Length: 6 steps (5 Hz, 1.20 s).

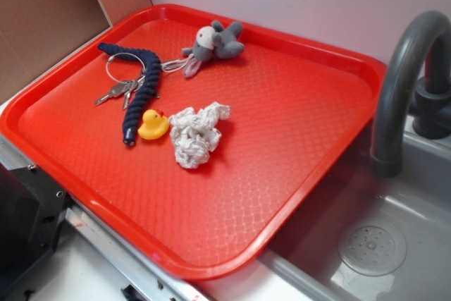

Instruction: Grab the blue rope.

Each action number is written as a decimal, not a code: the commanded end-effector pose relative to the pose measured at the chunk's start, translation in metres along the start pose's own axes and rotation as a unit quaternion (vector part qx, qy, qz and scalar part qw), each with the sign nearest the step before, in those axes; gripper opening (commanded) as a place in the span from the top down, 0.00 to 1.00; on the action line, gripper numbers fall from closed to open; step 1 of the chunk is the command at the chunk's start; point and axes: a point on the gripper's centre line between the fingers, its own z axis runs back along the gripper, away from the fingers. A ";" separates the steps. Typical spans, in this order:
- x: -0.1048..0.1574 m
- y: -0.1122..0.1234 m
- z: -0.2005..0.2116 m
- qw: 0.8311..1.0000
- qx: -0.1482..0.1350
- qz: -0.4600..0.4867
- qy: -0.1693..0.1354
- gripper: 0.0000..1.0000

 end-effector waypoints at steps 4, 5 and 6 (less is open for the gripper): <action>0.048 0.021 -0.053 0.966 0.014 0.260 -0.008 0.00; 0.060 0.025 -0.077 0.960 0.029 0.279 -0.013 0.00; 0.087 0.046 -0.122 0.957 0.048 0.286 -0.010 0.00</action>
